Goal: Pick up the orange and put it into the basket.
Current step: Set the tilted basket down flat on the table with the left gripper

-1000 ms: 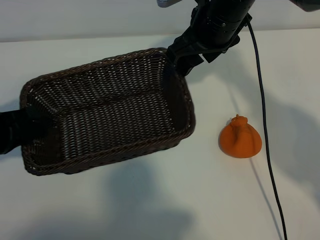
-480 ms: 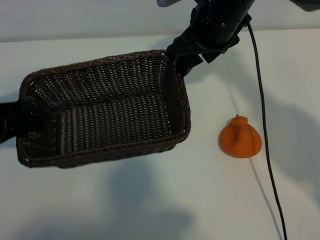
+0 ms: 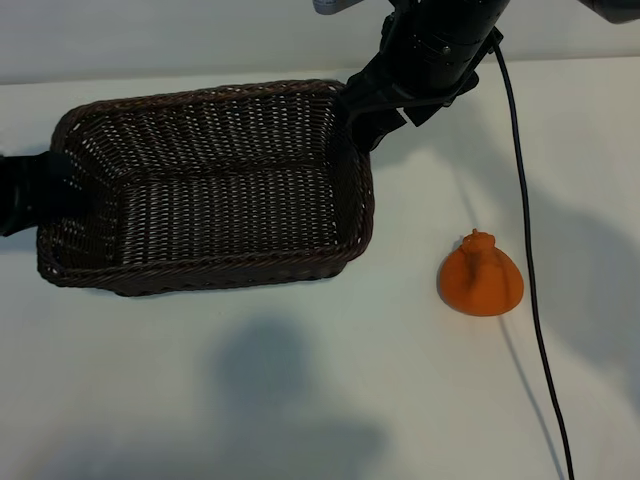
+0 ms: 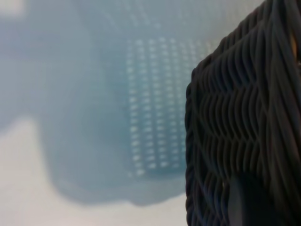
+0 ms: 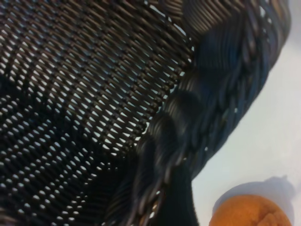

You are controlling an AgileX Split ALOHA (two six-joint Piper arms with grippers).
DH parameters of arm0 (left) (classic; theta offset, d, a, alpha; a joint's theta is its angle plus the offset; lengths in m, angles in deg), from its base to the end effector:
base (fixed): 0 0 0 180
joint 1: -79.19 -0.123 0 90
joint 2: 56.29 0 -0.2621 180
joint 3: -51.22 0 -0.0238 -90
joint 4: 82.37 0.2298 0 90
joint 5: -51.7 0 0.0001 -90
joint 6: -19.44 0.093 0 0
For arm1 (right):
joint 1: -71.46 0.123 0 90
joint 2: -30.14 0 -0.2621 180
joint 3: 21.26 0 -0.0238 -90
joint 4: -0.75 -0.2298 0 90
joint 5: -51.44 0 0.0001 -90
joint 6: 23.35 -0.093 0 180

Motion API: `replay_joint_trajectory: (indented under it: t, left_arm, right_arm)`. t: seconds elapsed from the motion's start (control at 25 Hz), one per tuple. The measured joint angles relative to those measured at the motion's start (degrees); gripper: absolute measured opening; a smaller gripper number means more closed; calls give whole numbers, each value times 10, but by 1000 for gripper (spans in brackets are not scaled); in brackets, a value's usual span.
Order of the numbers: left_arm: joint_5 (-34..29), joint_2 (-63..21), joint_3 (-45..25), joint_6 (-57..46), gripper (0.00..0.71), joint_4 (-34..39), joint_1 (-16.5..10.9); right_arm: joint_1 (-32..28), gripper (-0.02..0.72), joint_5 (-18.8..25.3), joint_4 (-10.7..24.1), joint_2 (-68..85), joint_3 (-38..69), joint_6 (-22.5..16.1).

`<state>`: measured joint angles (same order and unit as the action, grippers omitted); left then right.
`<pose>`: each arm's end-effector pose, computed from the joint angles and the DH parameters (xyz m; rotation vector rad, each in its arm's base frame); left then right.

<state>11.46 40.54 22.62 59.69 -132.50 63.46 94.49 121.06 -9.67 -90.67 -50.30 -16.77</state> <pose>0.2701 0.0281 0.1969 -0.2437 2.5621 -0.6066 0.3567 0.1688 0.2781 -0.6743 2.7477 0.3202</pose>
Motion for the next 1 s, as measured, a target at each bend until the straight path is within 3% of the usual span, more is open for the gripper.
replay_joint_trajectory:
  t: [0.32, 0.72, 1.0]
  left_arm:
    - [15, 46, 18, 2, 156, 2, 6]
    - [33, 92, 64, -40, 156, 51, 82]
    - [70, 121, 68, -68, 156, 67, 90]
  right_arm:
    - [0, 595, 0, 0, 0, 0, 0]
    - [0, 595, 0, 0, 0, 0, 1]
    - [0, 595, 0, -5, 0, 0, 0]
